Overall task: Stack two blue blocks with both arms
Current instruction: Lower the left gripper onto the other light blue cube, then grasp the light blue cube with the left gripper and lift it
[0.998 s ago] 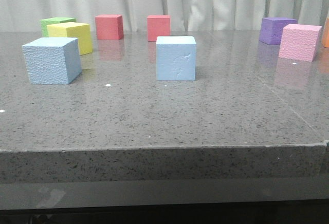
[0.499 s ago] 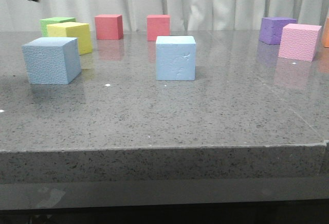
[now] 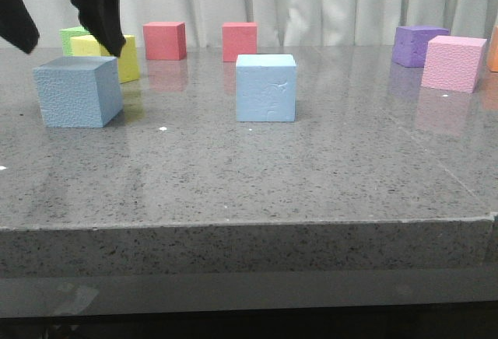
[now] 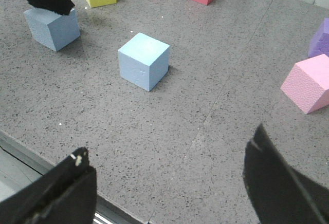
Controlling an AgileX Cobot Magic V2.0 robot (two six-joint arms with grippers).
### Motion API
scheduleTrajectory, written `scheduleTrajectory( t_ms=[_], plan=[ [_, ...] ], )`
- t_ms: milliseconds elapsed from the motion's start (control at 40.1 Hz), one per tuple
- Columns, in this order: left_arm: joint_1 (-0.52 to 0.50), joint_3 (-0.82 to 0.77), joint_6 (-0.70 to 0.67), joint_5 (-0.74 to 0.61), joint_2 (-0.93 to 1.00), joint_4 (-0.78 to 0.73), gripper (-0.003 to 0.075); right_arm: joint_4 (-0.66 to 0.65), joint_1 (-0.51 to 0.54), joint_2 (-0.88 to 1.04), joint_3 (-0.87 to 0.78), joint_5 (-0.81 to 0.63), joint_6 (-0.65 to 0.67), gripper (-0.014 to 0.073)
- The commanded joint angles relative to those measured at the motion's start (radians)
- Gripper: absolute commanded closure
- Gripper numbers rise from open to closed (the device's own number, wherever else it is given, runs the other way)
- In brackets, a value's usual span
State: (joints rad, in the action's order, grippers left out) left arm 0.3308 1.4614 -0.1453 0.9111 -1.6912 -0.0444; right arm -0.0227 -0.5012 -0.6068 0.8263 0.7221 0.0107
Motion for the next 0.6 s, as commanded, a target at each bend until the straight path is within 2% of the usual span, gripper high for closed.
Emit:
scheduleTrajectory(
  t_ms=[0,224,574],
  plan=[
    [0.007,0.036,-0.019,-0.021,0.007,0.002,0.0047,-0.013,0.006,-0.001,0.024,-0.070,-0.011,0.0001],
    [0.007,0.037,-0.044,-0.011,-0.044,0.005,0.0053,-0.013,0.006,-0.001,0.024,-0.070,-0.011,0.0001],
    [0.007,0.037,-0.044,-0.005,-0.044,0.013,0.0286,-0.013,0.006,-0.001,0.024,-0.070,-0.011,0.0001]
  ],
)
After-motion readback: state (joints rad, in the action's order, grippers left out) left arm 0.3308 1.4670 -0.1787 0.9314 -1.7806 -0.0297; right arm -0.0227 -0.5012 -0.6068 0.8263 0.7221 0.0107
